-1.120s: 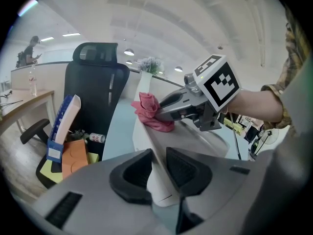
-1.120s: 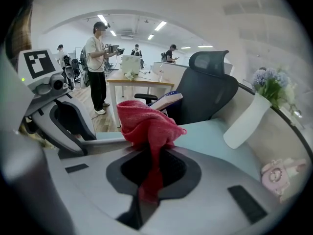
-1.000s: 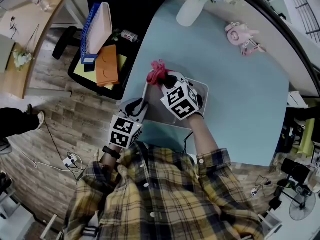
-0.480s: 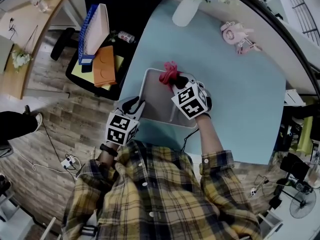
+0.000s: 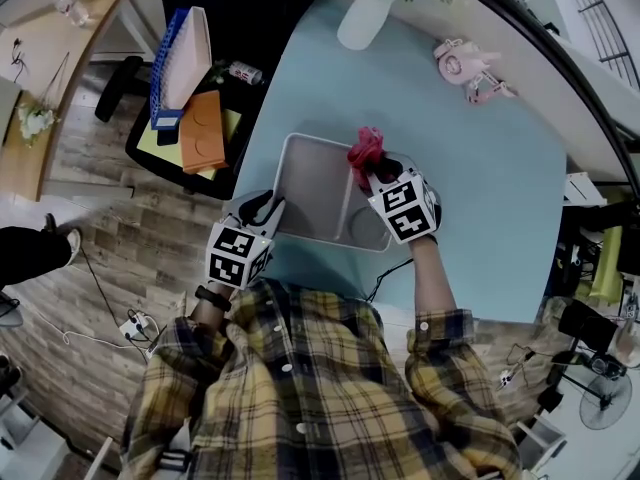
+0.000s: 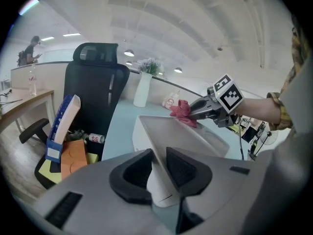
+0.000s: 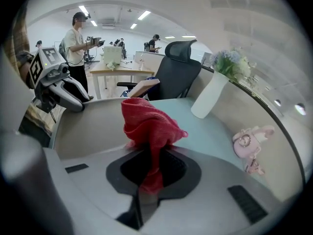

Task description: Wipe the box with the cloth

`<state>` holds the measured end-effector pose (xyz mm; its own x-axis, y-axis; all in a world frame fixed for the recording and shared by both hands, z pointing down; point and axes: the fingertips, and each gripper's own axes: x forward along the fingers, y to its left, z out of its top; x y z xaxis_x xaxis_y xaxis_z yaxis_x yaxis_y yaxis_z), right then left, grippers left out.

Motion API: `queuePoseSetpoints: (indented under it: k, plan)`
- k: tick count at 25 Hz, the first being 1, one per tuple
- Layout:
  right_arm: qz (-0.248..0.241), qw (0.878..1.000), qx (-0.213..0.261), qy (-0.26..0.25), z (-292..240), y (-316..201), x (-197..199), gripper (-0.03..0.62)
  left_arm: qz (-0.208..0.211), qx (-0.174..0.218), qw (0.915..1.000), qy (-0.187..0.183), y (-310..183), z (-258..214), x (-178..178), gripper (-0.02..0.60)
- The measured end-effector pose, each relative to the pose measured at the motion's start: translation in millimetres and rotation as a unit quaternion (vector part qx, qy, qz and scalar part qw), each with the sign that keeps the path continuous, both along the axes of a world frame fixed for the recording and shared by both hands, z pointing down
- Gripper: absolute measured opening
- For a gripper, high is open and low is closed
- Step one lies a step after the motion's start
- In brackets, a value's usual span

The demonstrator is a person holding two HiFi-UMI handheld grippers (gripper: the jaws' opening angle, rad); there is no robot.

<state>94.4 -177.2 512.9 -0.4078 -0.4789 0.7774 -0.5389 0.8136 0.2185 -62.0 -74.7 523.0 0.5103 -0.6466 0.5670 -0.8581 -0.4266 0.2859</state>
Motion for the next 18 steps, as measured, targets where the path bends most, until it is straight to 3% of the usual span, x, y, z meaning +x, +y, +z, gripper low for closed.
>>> queuePoseSetpoints:
  k: [18]
  plan:
    - [0.096,0.995,0.009,0.007,-1.7,13.6,79.6,0.041,0.005,-0.001,0.9999,0.011,0.0,0.2,-0.5,0.094]
